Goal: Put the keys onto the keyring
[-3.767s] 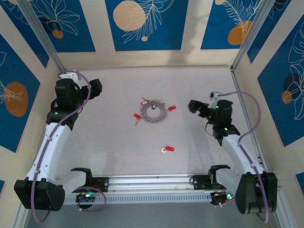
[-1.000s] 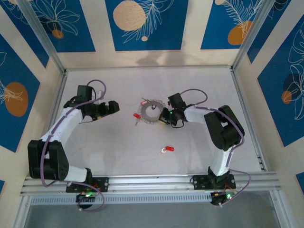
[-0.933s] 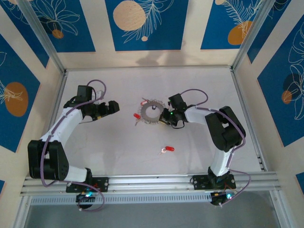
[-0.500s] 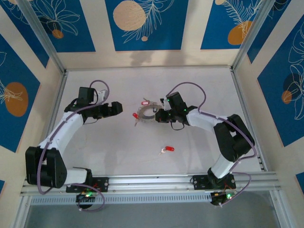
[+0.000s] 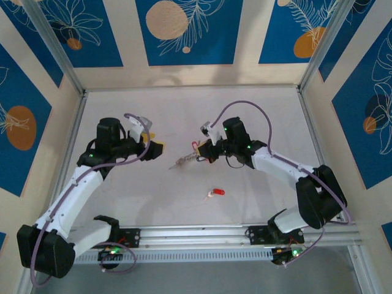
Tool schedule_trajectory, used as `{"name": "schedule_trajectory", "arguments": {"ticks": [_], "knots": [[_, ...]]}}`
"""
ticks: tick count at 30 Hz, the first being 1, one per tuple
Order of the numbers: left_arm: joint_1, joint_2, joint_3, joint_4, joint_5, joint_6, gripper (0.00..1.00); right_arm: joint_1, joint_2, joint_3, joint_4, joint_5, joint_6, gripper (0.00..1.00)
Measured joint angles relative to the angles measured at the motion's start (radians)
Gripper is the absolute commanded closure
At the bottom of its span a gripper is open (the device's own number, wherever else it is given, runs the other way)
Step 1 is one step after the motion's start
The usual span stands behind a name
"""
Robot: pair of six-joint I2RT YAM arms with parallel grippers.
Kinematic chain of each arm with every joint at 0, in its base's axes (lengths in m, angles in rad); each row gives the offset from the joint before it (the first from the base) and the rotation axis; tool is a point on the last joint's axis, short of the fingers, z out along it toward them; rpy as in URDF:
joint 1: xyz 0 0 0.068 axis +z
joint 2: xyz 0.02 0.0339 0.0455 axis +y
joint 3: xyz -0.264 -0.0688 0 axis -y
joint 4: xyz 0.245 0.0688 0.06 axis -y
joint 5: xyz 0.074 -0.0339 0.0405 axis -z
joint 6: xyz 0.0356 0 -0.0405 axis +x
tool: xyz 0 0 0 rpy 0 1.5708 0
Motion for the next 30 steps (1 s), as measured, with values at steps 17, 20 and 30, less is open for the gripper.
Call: {"name": "schedule_trajectory", "arguments": {"ticks": [17, 20, 30], "knots": [[-0.172, 0.16, -0.023, 0.075, 0.17, 0.449, 0.68, 0.053, -0.104, -0.183, 0.358, -0.141, -0.216, 1.0], [-0.183, 0.21, -0.022, 0.083, 0.169, 0.488, 0.69, 0.064, -0.1, -0.188, 0.39, -0.149, -0.23, 1.0], [-0.196, 0.238, -0.069, 0.156, 0.175, 0.536, 0.74, 0.089, -0.077, -0.188, 0.428, -0.167, -0.257, 1.0]]}}
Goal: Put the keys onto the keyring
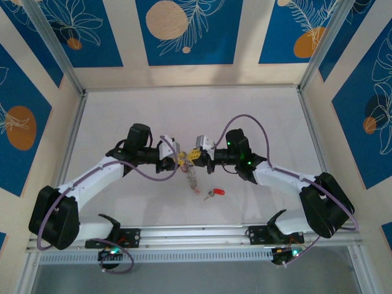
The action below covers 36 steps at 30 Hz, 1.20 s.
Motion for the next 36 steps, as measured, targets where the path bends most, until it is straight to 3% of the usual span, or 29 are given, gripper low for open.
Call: {"name": "schedule_trajectory", "arguments": {"ticks": [3, 6, 12, 14, 15, 24, 36], "knots": [[-0.002, 0.002, -0.002, 0.023, 0.0, -0.001, 0.82, 0.012, 0.009, 0.0, 0.002, 0.0, -0.008, 1.0], [-0.006, 0.019, -0.002, 0.031, 0.007, -0.006, 1.0, 0.017, 0.013, 0.0, 0.004, 0.012, -0.018, 1.0], [-0.008, 0.031, -0.002, 0.022, 0.015, 0.018, 1.0, 0.016, 0.013, -0.002, -0.004, 0.028, -0.042, 0.99], [-0.01, 0.024, -0.002, 0.008, 0.014, 0.035, 1.0, 0.017, 0.007, -0.003, -0.023, 0.027, -0.06, 0.75], [-0.01, 0.018, -0.002, 0.001, 0.014, 0.041, 1.0, 0.017, -0.002, -0.008, -0.03, 0.027, -0.075, 0.73], [-0.02, -0.073, -0.015, -0.058, 0.003, 0.141, 1.0, 0.02, -0.171, -0.031, -0.219, 0.07, -0.252, 0.77], [-0.048, -0.101, -0.016, -0.106, -0.013, 0.218, 1.0, 0.117, -0.141, 0.038, -0.354, 0.227, -0.379, 0.8]]}}
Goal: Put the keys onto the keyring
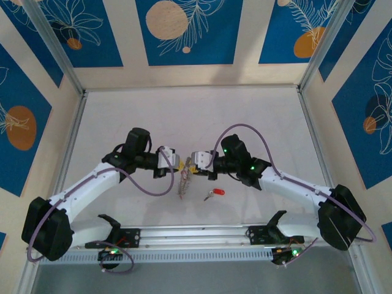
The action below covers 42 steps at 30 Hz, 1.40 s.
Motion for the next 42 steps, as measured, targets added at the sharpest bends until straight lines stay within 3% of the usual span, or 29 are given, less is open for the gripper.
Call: {"name": "schedule_trajectory", "arguments": {"ticks": [12, 16, 29, 42], "knots": [[-0.003, -0.007, -0.018, -0.021, -0.02, 0.011, 1.0, 0.052, 0.068, 0.029, -0.009, 0.051, -0.046, 0.82], [-0.004, -0.021, -0.026, -0.021, -0.023, 0.011, 1.0, 0.059, 0.072, 0.029, 0.003, 0.059, -0.045, 0.77], [-0.01, -0.065, -0.047, 0.041, -0.032, 0.002, 1.0, 0.062, 0.061, -0.059, 0.099, 0.081, 0.019, 0.75], [-0.013, -0.065, -0.047, 0.065, -0.013, -0.004, 1.0, 0.061, 0.047, -0.124, 0.275, 0.077, 0.124, 0.82]]}}
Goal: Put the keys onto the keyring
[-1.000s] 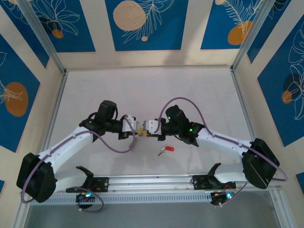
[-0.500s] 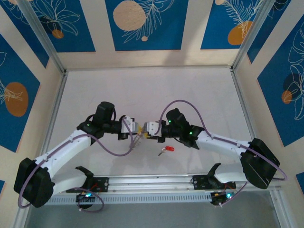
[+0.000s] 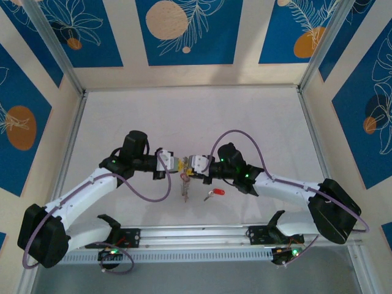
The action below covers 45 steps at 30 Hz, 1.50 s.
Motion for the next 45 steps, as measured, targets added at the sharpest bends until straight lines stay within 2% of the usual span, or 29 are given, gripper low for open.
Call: {"name": "schedule_trajectory", "arguments": {"ticks": [12, 16, 32, 45], "knots": [[-0.005, 0.0, -0.005, 0.026, -0.009, -0.057, 1.0, -0.004, -0.082, -0.044, 0.012, -0.037, 0.016, 0.77], [-0.006, 0.0, -0.01, 0.043, -0.021, -0.077, 1.0, -0.003, -0.092, -0.06, 0.019, -0.05, 0.043, 0.65], [-0.006, 0.0, -0.011, 0.071, -0.058, -0.103, 1.0, 0.0, -0.062, -0.082, 0.051, -0.06, 0.113, 0.69], [-0.006, 0.0, -0.011, 0.072, -0.038, -0.103, 1.0, -0.063, -0.06, -0.089, 0.156, -0.059, 0.143, 0.65]]}}
